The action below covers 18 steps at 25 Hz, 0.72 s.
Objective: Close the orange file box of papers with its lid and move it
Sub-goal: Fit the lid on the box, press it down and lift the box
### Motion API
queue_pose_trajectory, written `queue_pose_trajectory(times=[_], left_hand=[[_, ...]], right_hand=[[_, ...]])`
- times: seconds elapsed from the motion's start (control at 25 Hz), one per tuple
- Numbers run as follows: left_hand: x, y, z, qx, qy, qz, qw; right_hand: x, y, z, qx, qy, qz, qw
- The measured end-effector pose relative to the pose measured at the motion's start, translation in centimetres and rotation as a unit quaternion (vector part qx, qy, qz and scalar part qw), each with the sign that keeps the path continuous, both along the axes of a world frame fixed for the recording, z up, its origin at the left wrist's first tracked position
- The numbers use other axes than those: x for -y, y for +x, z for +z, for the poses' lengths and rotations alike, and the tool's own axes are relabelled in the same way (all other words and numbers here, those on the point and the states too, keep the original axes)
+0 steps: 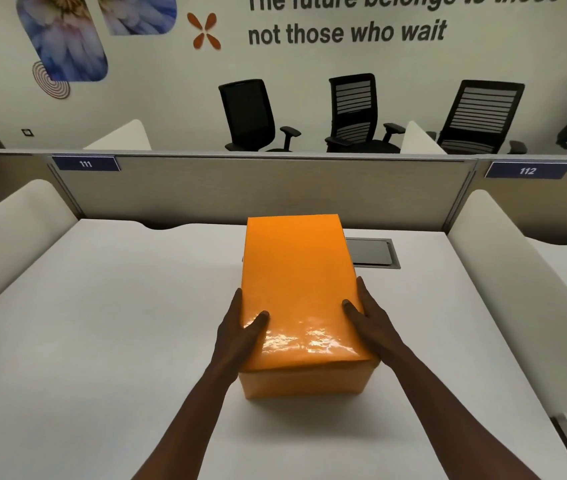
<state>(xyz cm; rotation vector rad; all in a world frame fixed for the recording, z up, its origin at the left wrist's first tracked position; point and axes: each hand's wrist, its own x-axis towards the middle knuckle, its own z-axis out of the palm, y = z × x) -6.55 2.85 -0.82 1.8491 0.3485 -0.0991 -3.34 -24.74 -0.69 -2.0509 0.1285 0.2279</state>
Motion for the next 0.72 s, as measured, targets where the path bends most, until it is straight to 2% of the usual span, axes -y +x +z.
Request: queue_pose_trajectory(times=[0.24,0.4,0.6,0.72], left_hand=[[-0.4,0.9,-0.1,-0.003,0.030,-0.032,0.999],[-1.0,2.3,0.6,0.030,0.075,-0.002,0.997],[-0.9,6.6,1.4,0.100,0.140,-0.051,0.984],[-0.5,10.6,1.7,0.119,0.220,-0.107,0.962]], right_hand=[[-0.1,0.5,0.0,-0.028,0.002,-0.015,1.000],[-0.2,0.5,0.1,-0.035,-0.009,-0.012,0.999],[-1.5,1.9,1.3,0.073,-0.151,0.030,0.985],[-2.2,2.4,0.7,0.072,-0.236,0.068,0.967]])
